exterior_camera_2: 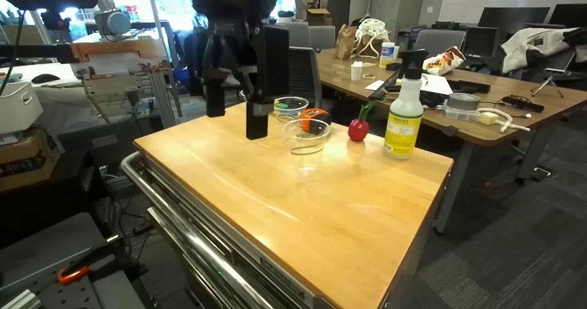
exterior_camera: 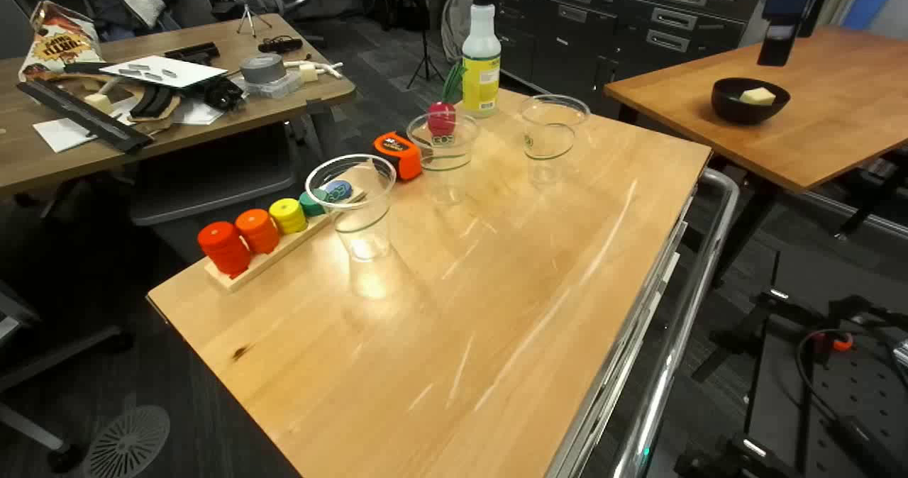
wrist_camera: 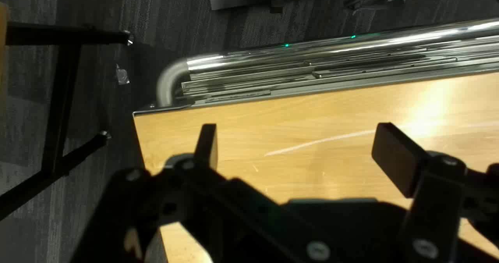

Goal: Stack the three clear cups together

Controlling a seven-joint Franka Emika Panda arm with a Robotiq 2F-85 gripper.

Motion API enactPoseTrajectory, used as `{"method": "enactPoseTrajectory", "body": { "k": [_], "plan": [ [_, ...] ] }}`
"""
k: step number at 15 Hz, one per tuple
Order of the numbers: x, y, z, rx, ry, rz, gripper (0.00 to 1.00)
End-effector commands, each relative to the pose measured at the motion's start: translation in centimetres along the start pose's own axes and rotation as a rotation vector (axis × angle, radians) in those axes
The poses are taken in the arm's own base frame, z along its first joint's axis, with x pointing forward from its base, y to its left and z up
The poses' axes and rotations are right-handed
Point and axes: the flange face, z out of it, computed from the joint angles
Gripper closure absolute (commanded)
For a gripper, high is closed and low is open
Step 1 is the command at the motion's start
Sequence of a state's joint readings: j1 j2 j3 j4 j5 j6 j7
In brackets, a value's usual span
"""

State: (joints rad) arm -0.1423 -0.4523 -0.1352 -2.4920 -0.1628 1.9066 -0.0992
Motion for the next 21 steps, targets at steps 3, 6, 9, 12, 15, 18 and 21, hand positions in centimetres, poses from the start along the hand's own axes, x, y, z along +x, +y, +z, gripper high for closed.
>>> {"method": "enactPoseTrajectory", "body": {
  "k": [3,6,9,12,15,18,21],
  "plan": [
    [0.1,0.1,-0.6,-0.002,0.012,0.002,0.0],
    [0.2,0.1,-0.7,-0.002,0.013,0.002,0.0],
    [1.3,0.1,-0.7,-0.023,0.024,0.004,0.0],
    [3.7,-0.1,-0.6,-0.02,0.063,0.024,0.0],
    [6.9,-0.4,-0.2,0.002,0.1,0.062,0.0],
    [10.4,-0.8,0.6,0.034,0.109,0.095,0.0],
    [13.8,-1.0,1.8,0.097,0.089,0.126,0.0]
  ]
}}
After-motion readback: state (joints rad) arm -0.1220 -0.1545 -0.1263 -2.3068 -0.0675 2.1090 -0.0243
